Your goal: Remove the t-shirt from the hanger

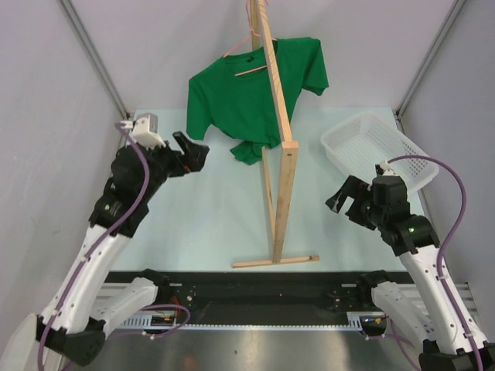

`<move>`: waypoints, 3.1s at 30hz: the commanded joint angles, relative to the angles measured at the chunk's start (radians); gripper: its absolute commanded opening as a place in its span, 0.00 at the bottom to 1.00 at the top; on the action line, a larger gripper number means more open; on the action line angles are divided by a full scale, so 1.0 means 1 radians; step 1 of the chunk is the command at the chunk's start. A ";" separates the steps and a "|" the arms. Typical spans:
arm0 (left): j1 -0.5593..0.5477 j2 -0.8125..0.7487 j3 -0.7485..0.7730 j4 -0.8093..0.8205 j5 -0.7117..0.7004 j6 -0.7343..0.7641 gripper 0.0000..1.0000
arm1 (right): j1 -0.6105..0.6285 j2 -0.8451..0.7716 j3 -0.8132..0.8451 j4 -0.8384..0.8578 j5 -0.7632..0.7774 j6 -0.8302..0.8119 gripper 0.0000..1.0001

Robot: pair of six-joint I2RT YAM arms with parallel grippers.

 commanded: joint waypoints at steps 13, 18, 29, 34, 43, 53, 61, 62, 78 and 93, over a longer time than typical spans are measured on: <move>0.217 0.610 0.515 0.506 0.225 0.405 1.00 | 0.021 -0.004 0.201 -0.036 -0.207 -0.279 1.00; 0.219 0.771 0.720 0.488 0.354 0.622 1.00 | 0.021 -0.050 0.225 -0.065 -0.235 -0.224 1.00; 0.285 1.106 1.101 0.554 0.595 0.534 0.84 | 0.021 -0.083 0.313 -0.151 -0.273 -0.130 1.00; 0.285 1.170 1.119 0.719 0.718 0.402 0.80 | 0.021 -0.100 0.325 -0.154 -0.312 -0.095 1.00; 0.275 1.296 1.182 1.004 0.833 0.141 0.85 | 0.021 -0.097 0.337 -0.145 -0.359 -0.055 1.00; 0.194 1.396 1.280 1.115 0.718 0.041 0.83 | 0.021 -0.096 0.333 -0.088 -0.413 -0.006 0.99; 0.116 1.485 1.347 1.141 0.507 0.053 0.74 | 0.023 -0.108 0.333 -0.068 -0.430 0.017 1.00; 0.111 1.488 1.349 1.141 0.486 0.063 0.72 | 0.023 -0.108 0.334 -0.070 -0.431 0.018 1.00; 0.084 1.531 1.410 1.129 0.416 0.063 0.02 | 0.023 -0.120 0.356 -0.044 -0.441 0.069 0.99; 0.084 1.342 1.306 0.996 0.419 -0.336 0.00 | 0.023 -0.117 0.383 -0.070 -0.433 0.055 1.00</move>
